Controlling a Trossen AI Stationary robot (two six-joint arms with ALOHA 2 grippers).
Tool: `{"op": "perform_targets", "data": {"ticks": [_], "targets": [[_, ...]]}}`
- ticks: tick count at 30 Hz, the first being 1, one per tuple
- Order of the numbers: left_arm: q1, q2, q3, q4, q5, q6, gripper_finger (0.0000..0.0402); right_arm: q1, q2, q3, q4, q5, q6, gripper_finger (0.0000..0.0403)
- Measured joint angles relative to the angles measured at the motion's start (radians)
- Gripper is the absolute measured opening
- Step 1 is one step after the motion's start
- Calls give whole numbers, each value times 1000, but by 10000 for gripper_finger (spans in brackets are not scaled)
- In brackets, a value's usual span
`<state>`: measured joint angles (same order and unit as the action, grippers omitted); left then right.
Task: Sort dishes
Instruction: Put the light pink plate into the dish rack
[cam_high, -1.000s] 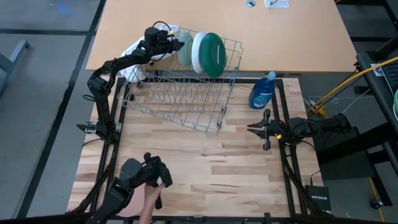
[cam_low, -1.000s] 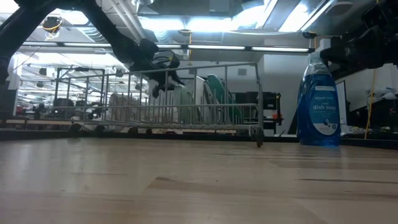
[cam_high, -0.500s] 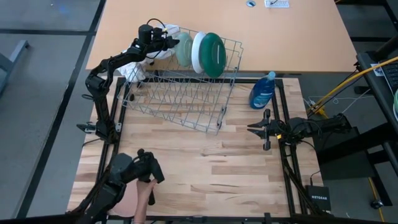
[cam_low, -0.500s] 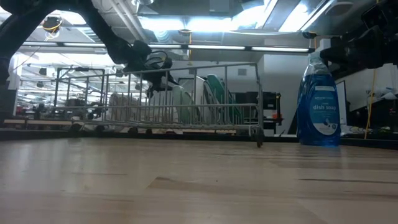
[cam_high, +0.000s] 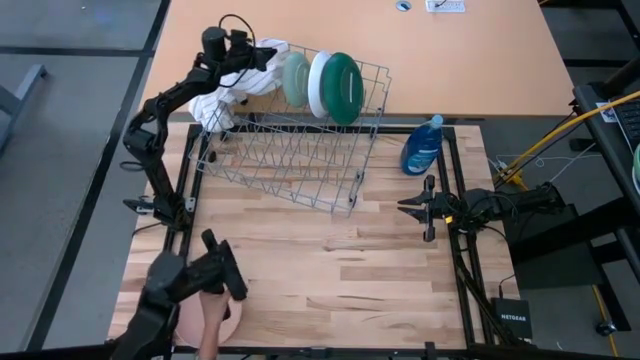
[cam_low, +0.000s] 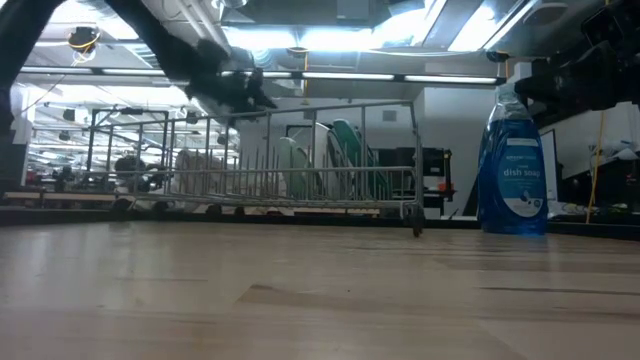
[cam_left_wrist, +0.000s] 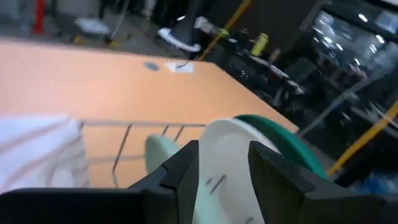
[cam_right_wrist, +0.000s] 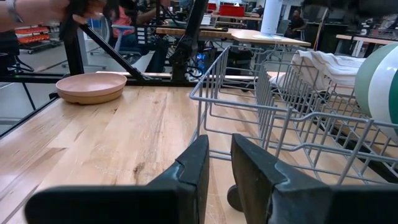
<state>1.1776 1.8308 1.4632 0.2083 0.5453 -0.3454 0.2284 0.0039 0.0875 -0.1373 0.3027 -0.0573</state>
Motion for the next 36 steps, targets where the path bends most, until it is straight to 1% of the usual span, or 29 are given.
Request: {"op": "perform_targets", "data": {"ticks": [4,10,12,15,19,21,24,28,31,33,36], "targets": [[-27,-82,1,-106,54,150,129,0,0,0,0,0,0,72],[-120,-233,1,-432,65,446,129,0,0,0,0,0,0,72],[-160,-281,1,-547,60,515,129,0,0,0,0,0,0,72],[-231,-346,1,-692,51,563,129,0,0,0,0,0,0,72],[-344,-415,1,-862,41,587,129,0,0,0,0,0,0,72],[-412,-441,1,-948,17,591,129,0,0,0,0,0,0,72],[-526,-472,1,-1102,-57,562,129,0,0,0,0,0,0,72],[-715,-489,1,-1294,-210,437,129,0,0,0,0,0,0,72],[-868,-489,1,-1404,-333,276,129,0,0,0,0,0,0,72],[-971,-487,1,-1449,-406,153,129,0,0,0,0,0,0,72],[-1120,-486,1,-1476,-470,-48,129,0,0,0,0,0,0,72]]}}
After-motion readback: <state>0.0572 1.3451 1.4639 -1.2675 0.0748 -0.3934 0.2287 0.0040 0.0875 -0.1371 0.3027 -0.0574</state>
